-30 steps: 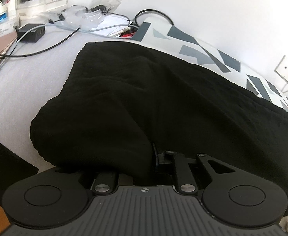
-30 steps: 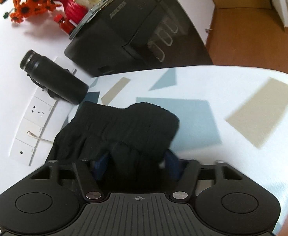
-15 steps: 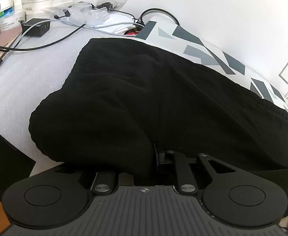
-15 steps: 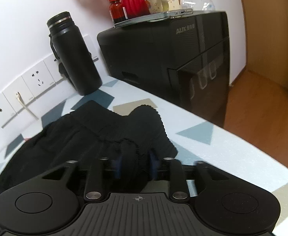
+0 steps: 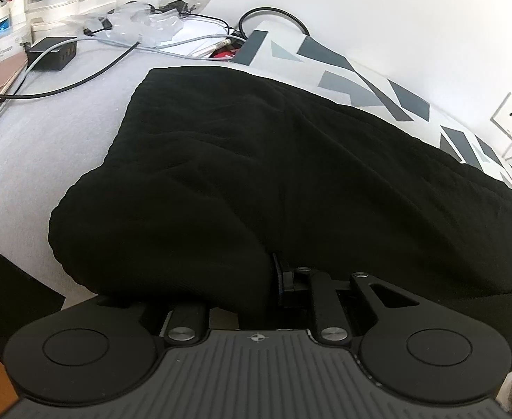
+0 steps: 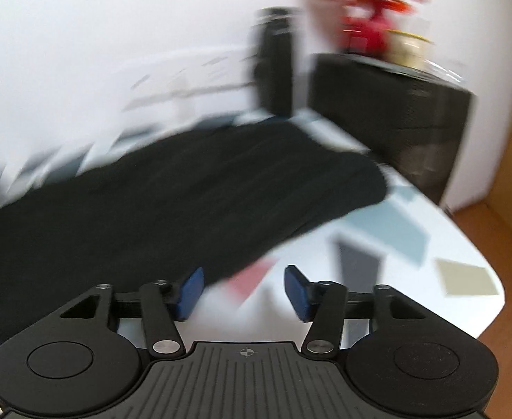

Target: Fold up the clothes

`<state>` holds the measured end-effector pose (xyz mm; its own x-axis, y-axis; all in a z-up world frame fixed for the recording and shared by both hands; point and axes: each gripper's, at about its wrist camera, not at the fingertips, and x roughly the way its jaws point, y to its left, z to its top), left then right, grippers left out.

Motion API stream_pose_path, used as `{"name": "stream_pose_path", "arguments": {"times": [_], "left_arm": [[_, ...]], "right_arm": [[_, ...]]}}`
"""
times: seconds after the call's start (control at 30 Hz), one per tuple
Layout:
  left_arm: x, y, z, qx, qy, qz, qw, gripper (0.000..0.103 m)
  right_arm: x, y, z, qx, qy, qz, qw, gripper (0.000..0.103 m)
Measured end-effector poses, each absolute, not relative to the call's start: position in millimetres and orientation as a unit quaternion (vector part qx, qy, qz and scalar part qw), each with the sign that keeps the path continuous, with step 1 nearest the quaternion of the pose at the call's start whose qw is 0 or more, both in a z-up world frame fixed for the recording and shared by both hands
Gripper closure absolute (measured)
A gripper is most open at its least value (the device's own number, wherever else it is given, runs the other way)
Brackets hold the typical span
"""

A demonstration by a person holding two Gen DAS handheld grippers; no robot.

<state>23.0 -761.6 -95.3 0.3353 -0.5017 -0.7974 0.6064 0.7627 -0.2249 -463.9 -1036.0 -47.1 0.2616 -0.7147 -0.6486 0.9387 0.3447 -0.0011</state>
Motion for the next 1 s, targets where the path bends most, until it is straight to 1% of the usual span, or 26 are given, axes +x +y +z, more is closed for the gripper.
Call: {"name": "stream_pose_path", "arguments": {"times": [0.07, 0.17, 0.37, 0.4, 0.43, 0.5, 0.67, 0.7, 0.8, 0.87, 0.93, 1.0], "left_arm": [[23, -762, -95, 0.061, 0.466, -0.342, 0.813, 0.083], [25, -764, -95, 0.067, 0.469, -0.346, 0.810, 0.083], [28, -765, -95, 0.073, 0.472, -0.355, 0.804, 0.083], [28, -765, -95, 0.073, 0.472, -0.356, 0.803, 0.083], [29, -765, -95, 0.072, 0.472, -0.358, 0.803, 0.083], [29, -764, -95, 0.072, 0.471, -0.361, 0.802, 0.082], [30, -762, -96, 0.064, 0.472, -0.364, 0.801, 0.082], [30, -761, -96, 0.062, 0.472, -0.364, 0.800, 0.082], [33, -760, -95, 0.053, 0.478, -0.363, 0.798, 0.082], [35, -759, -95, 0.043, 0.484, -0.362, 0.795, 0.081], [36, -758, -95, 0.037, 0.486, -0.363, 0.794, 0.077], [35, -758, -95, 0.033, 0.487, -0.365, 0.793, 0.074]], "right_arm": [[-438, -1012, -54, 0.170, 0.308, -0.510, 0.785, 0.060], [-410, -995, -61, 0.157, 0.324, -0.486, 0.797, 0.063], [-379, -1000, -65, 0.154, 0.322, -0.496, 0.792, 0.065], [-375, -1003, -66, 0.149, 0.328, -0.499, 0.788, 0.069], [-371, -1006, -67, 0.145, 0.335, -0.501, 0.785, 0.077], [-363, -1010, -69, 0.130, 0.346, -0.503, 0.781, 0.086], [-345, -1007, -72, 0.077, 0.366, -0.508, 0.776, 0.085], [-348, -1005, -68, 0.082, 0.353, -0.511, 0.780, 0.093], [-369, -996, -48, 0.112, 0.284, -0.529, 0.792, 0.095], [-392, -990, -39, 0.158, 0.234, -0.535, 0.796, 0.095], [-412, -987, -46, 0.219, 0.211, -0.536, 0.788, 0.095], [-423, -987, -59, 0.268, 0.214, -0.537, 0.771, 0.095]]}}
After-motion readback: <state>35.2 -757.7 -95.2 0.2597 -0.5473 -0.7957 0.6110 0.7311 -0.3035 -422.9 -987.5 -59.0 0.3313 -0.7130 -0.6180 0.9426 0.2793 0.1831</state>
